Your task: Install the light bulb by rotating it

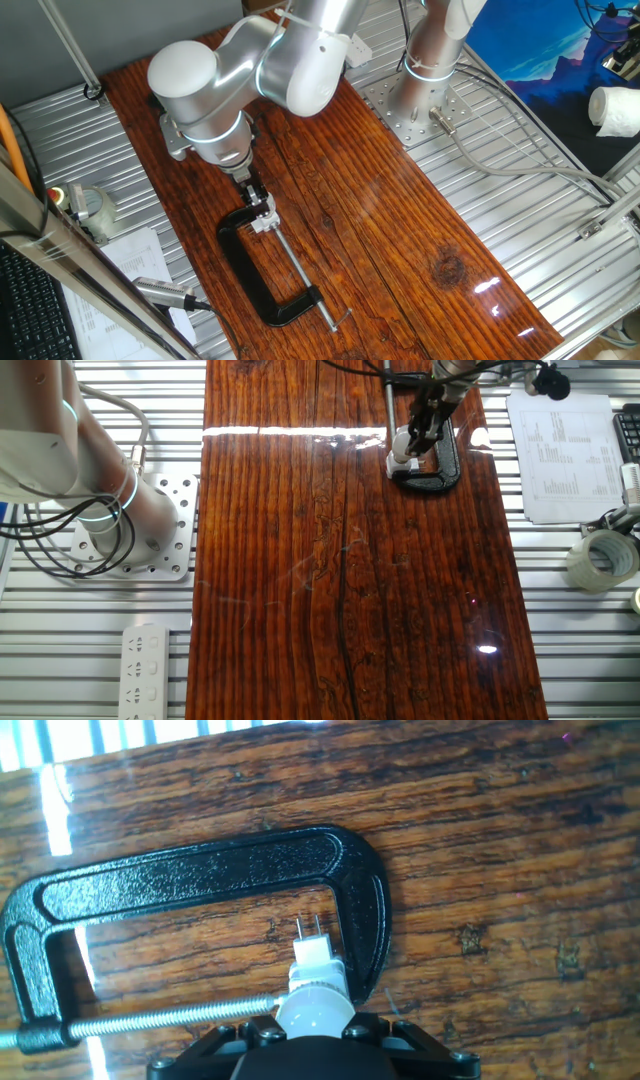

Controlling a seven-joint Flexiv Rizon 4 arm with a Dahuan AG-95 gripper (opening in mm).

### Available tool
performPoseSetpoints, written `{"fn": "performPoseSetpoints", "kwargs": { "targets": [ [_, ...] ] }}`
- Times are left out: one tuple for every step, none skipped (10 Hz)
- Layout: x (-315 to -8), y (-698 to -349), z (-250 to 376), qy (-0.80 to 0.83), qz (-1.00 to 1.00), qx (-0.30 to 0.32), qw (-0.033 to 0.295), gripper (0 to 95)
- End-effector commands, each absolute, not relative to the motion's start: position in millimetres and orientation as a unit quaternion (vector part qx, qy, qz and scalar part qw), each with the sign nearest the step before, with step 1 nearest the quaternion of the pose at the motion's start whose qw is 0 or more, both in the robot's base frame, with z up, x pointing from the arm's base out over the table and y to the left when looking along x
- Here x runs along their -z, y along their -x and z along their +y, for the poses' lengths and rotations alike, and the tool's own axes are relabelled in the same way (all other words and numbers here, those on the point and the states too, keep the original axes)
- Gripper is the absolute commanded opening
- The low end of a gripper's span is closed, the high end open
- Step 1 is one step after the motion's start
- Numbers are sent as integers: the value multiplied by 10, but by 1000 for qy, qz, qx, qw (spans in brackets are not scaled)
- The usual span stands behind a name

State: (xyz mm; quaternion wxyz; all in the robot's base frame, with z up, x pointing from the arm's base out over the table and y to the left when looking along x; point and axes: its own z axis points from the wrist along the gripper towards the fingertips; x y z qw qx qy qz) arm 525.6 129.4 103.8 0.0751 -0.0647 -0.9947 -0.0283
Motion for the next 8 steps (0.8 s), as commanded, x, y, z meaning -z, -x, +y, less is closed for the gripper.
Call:
{"fn": "performPoseSetpoints", "kwargs": {
  "targets": [
    [-1040,-5242,1301,93,-992,27,80,190],
    [-1040,-5242,1301,101,-991,28,80,190],
    [-1042,-5242,1301,113,-990,29,77,190],
    [-1042,-5242,1301,116,-990,29,77,190],
    [-1041,-5242,1301,125,-989,26,77,190],
    [-1042,-5242,1297,126,-989,24,77,190],
    [-1043,-5242,1297,126,-989,24,77,190],
    [-1043,-5242,1296,126,-989,26,75,190]
  ]
}}
